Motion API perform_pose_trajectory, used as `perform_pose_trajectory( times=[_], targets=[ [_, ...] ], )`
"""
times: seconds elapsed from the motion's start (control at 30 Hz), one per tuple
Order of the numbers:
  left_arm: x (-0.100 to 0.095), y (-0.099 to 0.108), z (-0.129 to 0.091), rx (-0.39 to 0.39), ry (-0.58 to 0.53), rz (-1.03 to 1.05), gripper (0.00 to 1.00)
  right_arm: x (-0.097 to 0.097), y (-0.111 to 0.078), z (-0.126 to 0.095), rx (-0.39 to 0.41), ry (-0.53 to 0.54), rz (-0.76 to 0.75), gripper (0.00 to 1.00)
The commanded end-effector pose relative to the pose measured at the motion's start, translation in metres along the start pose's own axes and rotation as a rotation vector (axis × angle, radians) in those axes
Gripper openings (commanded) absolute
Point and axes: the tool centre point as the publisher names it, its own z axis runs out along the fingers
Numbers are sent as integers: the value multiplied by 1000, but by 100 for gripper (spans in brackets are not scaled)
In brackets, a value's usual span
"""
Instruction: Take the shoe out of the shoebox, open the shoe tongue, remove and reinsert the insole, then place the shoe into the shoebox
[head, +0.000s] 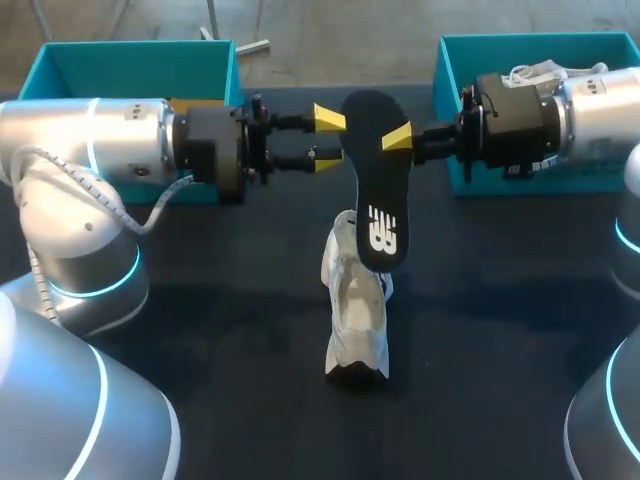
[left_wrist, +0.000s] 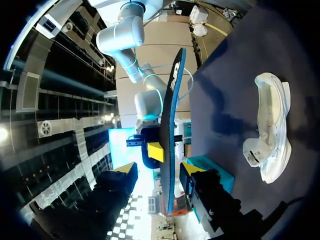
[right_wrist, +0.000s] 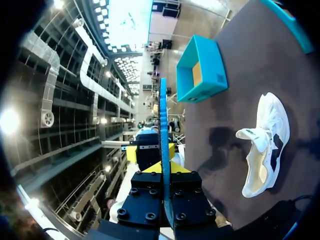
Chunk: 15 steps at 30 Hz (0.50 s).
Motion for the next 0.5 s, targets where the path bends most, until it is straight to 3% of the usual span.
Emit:
perform_pose_trajectory(
  times=[0.03, 0.1, 0.3, 0.4, 0.43, 0.5],
  targets=[
    [4, 1, 1, 4, 10, 1, 73, 0, 0, -1, -6, -3, -1, 0],
    [5, 1, 0, -2, 14, 0, 77, 1, 0, -1, -8, -3, -2, 0],
    [3, 1, 9, -22, 6, 9, 71, 0, 3, 3, -25, 2, -7, 0],
    [3, 3, 13, -22, 0, 11, 62, 2, 3, 6, -26, 10, -11, 0],
    [3, 3, 14, -22, -2, 11, 48, 3, 3, 7, -25, 13, -13, 0],
    [4, 4, 16, -26, -6, 8, 44, 4, 2, 8, -23, 16, -16, 0]
  ],
)
